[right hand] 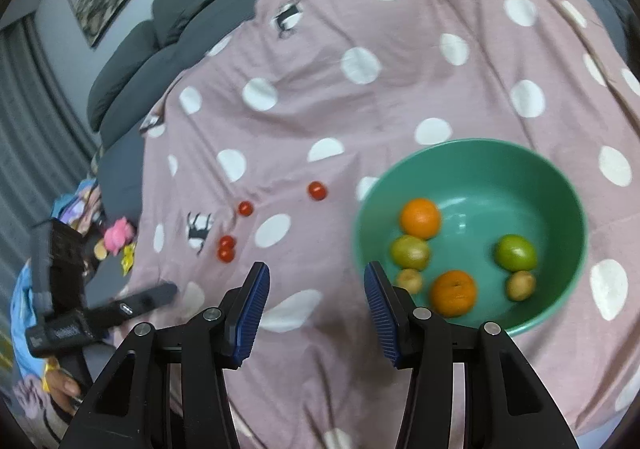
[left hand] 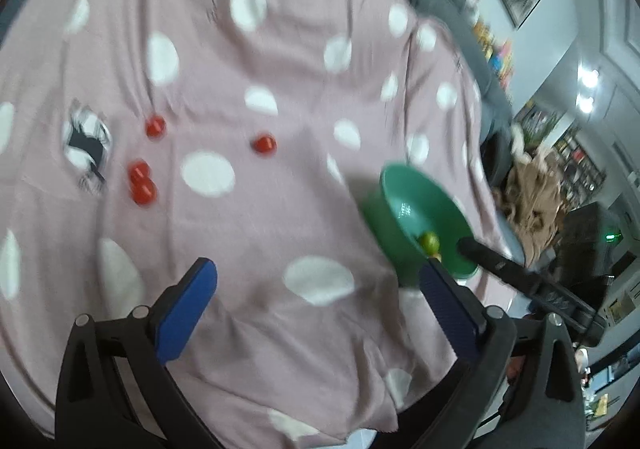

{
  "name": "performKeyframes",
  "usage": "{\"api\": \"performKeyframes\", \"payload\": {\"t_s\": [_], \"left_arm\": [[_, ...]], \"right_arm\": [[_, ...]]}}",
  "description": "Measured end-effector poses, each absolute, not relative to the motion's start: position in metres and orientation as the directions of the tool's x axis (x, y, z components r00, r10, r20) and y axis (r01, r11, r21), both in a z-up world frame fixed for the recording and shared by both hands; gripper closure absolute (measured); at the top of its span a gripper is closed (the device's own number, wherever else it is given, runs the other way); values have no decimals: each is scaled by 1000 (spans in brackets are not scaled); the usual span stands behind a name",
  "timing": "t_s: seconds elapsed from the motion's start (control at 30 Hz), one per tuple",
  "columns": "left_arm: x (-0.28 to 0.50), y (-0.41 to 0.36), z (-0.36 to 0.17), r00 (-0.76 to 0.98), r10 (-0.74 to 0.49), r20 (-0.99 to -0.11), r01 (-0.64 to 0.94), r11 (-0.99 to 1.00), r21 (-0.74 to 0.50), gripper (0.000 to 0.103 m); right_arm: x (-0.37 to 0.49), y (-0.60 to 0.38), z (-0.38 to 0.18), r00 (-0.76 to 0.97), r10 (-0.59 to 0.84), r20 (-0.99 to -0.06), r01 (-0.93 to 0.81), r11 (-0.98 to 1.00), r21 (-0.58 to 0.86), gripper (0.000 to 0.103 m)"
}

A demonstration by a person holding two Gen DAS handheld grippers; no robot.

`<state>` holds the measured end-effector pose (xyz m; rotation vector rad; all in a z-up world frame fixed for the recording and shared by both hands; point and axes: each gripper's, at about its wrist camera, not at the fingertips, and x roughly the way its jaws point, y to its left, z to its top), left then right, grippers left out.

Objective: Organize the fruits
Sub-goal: 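Move both tools back toward the red cherry tomatoes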

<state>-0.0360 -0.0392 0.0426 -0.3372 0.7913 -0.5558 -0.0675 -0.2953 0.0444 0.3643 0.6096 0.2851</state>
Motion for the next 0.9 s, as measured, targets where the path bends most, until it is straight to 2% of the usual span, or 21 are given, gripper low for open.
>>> {"api": "performKeyframes", "payload": {"t_s": [0.1,0.23,0.3,0.4,0.57,0.9], "left_arm": [[-42,-23,44,580,-594,-557,357,801,-481,1],[-27,-11,25,488,-557,-672,314,830,-460,2],[-19,-4,21,506,-515,-692,281,857,-432,3],[-3,2,19,537,-514,-668,269,856,-442,9],[33,-10,5,557,-439,-705,287,898,-332,28],[110,-11,-39,465,-321,-825,222,944,-242,29]], "right_arm": [[-64,-281,44,768,384,-512,-180,897,403,53],[-57,-260,41,741,415,-529,-220,893,393,53],[-54,-249,40,728,425,-538,-238,893,383,53],[-45,-231,36,703,437,-561,-264,893,364,53],[-29,-217,33,683,441,-583,-278,894,350,53],[8,-215,7,630,466,-621,-275,882,383,53]]}}
